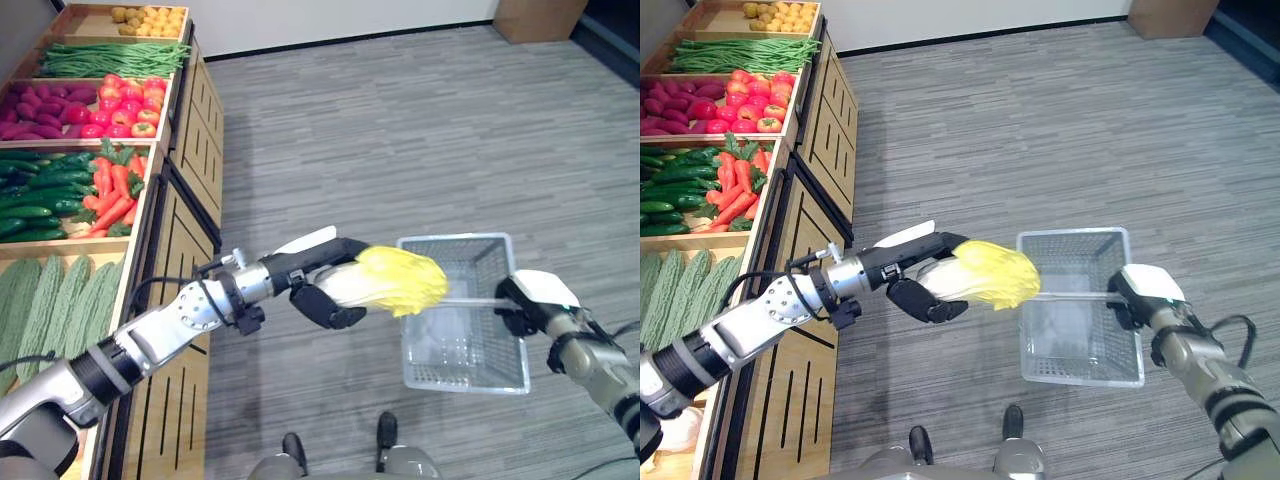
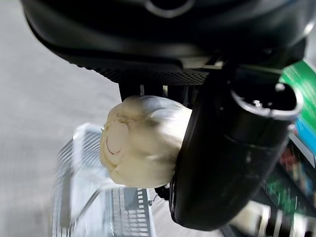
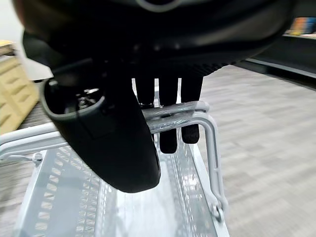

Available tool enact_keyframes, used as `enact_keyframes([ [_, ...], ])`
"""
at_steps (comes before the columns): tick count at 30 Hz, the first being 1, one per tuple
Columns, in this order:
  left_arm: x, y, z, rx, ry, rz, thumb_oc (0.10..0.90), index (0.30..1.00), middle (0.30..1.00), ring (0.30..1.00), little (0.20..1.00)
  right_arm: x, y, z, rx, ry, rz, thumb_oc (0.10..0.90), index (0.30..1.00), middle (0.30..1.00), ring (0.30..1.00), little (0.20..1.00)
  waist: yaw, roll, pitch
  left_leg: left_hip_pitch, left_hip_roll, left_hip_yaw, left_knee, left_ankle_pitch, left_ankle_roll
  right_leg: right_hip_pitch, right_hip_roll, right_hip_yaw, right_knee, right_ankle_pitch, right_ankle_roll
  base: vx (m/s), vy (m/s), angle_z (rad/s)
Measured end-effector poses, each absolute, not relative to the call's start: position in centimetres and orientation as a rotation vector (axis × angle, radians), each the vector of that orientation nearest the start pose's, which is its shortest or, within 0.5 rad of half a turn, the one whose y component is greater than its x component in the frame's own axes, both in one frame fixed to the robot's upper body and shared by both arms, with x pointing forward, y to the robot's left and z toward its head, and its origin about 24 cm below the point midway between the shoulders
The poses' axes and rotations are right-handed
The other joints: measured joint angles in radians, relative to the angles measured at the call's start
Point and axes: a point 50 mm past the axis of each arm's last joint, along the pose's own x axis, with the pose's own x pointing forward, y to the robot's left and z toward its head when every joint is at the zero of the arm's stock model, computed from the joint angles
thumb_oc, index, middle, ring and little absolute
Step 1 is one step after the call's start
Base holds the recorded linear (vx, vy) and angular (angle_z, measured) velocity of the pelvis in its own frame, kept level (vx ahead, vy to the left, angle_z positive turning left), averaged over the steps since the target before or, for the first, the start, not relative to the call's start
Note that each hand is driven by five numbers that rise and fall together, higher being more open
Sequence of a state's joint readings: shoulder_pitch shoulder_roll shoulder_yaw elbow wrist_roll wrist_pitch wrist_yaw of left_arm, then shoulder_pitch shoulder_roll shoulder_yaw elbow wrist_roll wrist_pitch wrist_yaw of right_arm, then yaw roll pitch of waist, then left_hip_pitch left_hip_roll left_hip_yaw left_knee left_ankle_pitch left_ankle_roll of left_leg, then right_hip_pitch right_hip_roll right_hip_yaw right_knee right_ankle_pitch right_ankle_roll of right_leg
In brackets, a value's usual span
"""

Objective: Get the vegetables into the basket

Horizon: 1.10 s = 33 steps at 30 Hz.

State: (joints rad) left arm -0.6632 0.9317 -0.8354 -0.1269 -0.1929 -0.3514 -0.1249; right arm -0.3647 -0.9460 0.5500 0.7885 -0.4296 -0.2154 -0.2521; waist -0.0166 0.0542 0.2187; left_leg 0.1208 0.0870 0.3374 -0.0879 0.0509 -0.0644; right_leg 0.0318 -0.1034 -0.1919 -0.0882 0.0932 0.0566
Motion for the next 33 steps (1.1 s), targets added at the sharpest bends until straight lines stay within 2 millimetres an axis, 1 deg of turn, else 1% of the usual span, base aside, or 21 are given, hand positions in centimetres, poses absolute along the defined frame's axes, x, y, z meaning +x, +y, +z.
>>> enact_keyframes([
  [2,26.3,9.6,17.0,0.802,-0.663,-0.978,0.4,0.3,0.3,0.3,0.3,28.2,-33.9,5.0,-1.53,0.221,0.083,0.4,0.3,0.3,0.3,0.3,0.003,0.008,0.004,-0.002,0.0,-0.002,0.0,0.0,0.0,-0.001,-0.001,-0.002,0.0,0.0,0.0,-0.01,0.004,0.04],
  [3,26.1,9.4,17.1,0.807,-0.687,-0.979,0.4,0.3,0.3,0.3,0.3,28.6,-33.7,5.1,-1.522,0.218,0.072,0.4,0.3,0.3,0.3,0.3,0.004,0.009,0.005,-0.003,0.0,-0.005,0.0,0.0,0.0,-0.001,0.0,-0.004,0.0,0.0,0.0,0.0,0.0,0.0],
  [4,26.0,9.0,17.2,0.818,-0.712,-0.984,0.4,0.3,0.3,0.3,0.3,29.4,-33.3,5.2,-1.502,0.223,0.041,0.4,0.3,0.3,0.3,0.3,0.002,0.008,0.005,-0.003,0.0,-0.005,0.0,0.0,0.0,-0.002,0.0,-0.003,0.0,0.0,0.0,0.0,0.0,0.0],
  [6,25.8,8.6,17.4,0.827,-0.739,-0.996,0.4,0.3,0.3,0.3,0.3,29.8,-33.1,5.6,-1.493,0.209,0.025,0.4,0.3,0.3,0.3,0.3,0.005,0.012,0.009,-0.007,0.0,-0.007,0.0,0.0,0.0,-0.005,-0.001,-0.004,0.0,0.0,0.0,0.0,0.0,0.0],
  [11,25.4,7.7,16.7,0.794,-0.734,-1.029,0.4,0.3,0.3,0.3,0.3,31.3,-31.6,5.5,-1.457,0.194,0.009,0.4,0.3,0.3,0.3,0.3,0.008,0.011,0.022,-0.012,0.0,-0.008,0.0,0.0,0.0,-0.01,0.0,-0.004,0.0,0.0,0.0,0.0,0.0,0.0],
  [17,25.2,6.9,16.5,0.761,-0.741,-1.047,0.4,0.3,0.3,0.3,0.3,31.9,-30.9,4.9,-1.436,0.224,-0.004,0.4,0.3,0.3,0.3,0.3,0.019,0.01,0.024,-0.016,0.001,-0.009,0.0,0.0,0.0,-0.013,0.0,-0.004,0.0,0.0,0.0,0.0,0.0,0.0],
  [20,24.9,6.1,16.0,0.725,-0.734,-1.071,0.4,0.3,0.3,0.3,0.3,32.6,-29.8,5.1,-1.364,0.193,-0.019,0.4,0.3,0.3,0.3,0.3,0.022,0.01,0.024,-0.016,0.0,-0.009,0.0,0.0,0.0,-0.014,0.0,-0.004,0.0,0.0,0.0,0.0,0.0,0.0],
  [21,25.0,5.8,15.6,0.71,-0.722,-1.074,0.4,0.3,0.3,0.3,0.3,32.8,-29.0,5.3,-1.327,0.162,-0.018,0.4,0.3,0.3,0.3,0.3,0.022,0.01,0.024,-0.016,0.0,-0.009,0.0,0.0,0.0,-0.014,0.001,-0.004,0.0,0.0,0.0,0.0,0.0,0.0],
  [24,25.2,5.8,15.3,0.714,-0.705,-1.072,0.4,0.3,0.3,0.3,0.3,33.2,-27.9,5.6,-1.282,0.116,-0.014,0.4,0.3,0.3,0.3,0.3,0.022,0.01,0.024,-0.017,0.001,-0.009,0.0,0.0,0.0,-0.015,0.001,-0.004,0.0,0.0,0.0,0.0,0.0,0.0],
  [25,25.5,5.9,15.0,0.718,-0.682,-1.06,0.4,0.3,0.3,0.3,0.3,33.4,-27.4,6.0,-1.263,0.083,-0.011,0.4,0.3,0.3,0.3,0.3,0.025,0.009,0.024,-0.017,0.001,-0.009,0.0,0.0,0.0,-0.015,0.001,-0.004,0.0,0.0,0.0,0.0,0.0,0.0],
  [33,26.8,6.8,13.3,0.804,-0.599,-1.019,0.4,0.3,0.3,0.3,0.3,34.3,-26.0,7.6,-1.21,-0.001,-0.011,0.4,0.3,0.3,0.3,0.3,0.028,0.007,0.026,-0.017,0.001,-0.009,0.0,0.0,0.001,-0.015,0.001,-0.003,0.0,0.0,0.0,0.0,0.0,0.0],
])
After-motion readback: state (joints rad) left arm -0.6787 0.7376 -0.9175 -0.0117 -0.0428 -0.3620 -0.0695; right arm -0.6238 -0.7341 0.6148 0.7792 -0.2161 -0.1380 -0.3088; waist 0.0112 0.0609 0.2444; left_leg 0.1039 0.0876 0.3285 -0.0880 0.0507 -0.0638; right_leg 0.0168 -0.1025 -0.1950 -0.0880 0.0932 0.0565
